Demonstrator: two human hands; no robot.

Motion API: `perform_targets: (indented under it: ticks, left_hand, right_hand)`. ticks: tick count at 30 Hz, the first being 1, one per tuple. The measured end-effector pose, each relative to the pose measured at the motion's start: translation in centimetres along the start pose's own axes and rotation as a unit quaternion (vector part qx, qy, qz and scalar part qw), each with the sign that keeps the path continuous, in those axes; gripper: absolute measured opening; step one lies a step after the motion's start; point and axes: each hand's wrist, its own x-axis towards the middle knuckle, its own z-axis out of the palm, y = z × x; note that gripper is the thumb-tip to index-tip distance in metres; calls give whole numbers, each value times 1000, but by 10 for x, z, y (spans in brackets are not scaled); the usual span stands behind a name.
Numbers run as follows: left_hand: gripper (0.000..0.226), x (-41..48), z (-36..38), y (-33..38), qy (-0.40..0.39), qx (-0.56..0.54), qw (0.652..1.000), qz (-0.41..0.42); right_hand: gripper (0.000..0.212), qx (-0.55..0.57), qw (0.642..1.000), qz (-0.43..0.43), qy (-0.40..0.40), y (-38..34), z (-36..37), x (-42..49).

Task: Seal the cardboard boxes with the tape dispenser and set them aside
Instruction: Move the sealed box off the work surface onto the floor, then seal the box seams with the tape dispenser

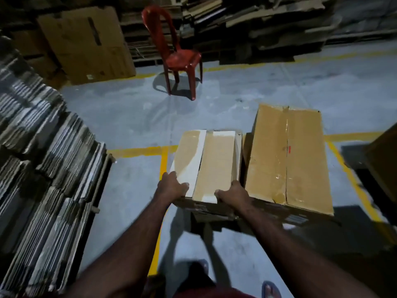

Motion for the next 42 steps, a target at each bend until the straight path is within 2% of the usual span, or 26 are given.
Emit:
perform_targets:
  ticks: [2, 5, 8, 11, 15, 16, 20, 23, 25, 28, 30, 36, 39, 42]
  left_hand:
    - [91, 23, 6, -11, -24, 12, 999, -27]
    - [109, 39, 17, -22, -64, -84, 993, -59]
    - [96, 49, 15, -28, -59, -138, 987, -64]
    - [88, 57, -7, -24, -39, -162, 986, -29]
    - [77, 49, -57, 16, 24, -167, 984, 60]
    - [73, 48, -69, 31, 39, -166, 982, 85]
    - [74, 32, -101, 102, 75, -154, 968, 183]
    - [88, 10, -102, 160, 66, -143, 954, 255]
    - [102, -12, -95, 201, 55, -138, 943, 299]
    - [116, -52, -77, 265, 33, -126, 918, 374]
    - [113, -82, -62, 306, 26, -117, 896, 429]
    - [96, -190, 10, 425, -20, -108, 800, 590]
    - [92, -251, 60, 472, -40, -55, 756, 651]
    - [77, -300, 113, 507, -39, -11, 729, 683]
  right_hand:
    - [68, 8, 999, 39, 1, -2, 7, 5]
    - [84, 91, 993, 73, -11, 4, 19, 13]
    - [106, 144, 988, 57, 1, 21, 31, 32]
    - [89, 191, 981, 36, 23, -2, 14, 17]
    - [45, 248, 967, -37, 56, -40, -25, -4]
    - [41, 259, 961, -59, 76, -46, -37, -6]
    - [58, 262, 943, -111, 175, -63, -95, -30]
    - [49, 225, 929, -120, 268, -57, -144, -62]
    - [64, 190, 921, -104, 324, -44, -176, -85]
    - [108, 158, 905, -95, 384, -11, -218, -128]
    - [118, 136, 891, -87, 424, 17, -243, -161]
    - [102, 48, 842, 18, 537, 117, -320, -270]
    - [93, 48, 813, 75, 575, 173, -347, -313]
    - [85, 73, 795, 117, 591, 226, -365, -342]
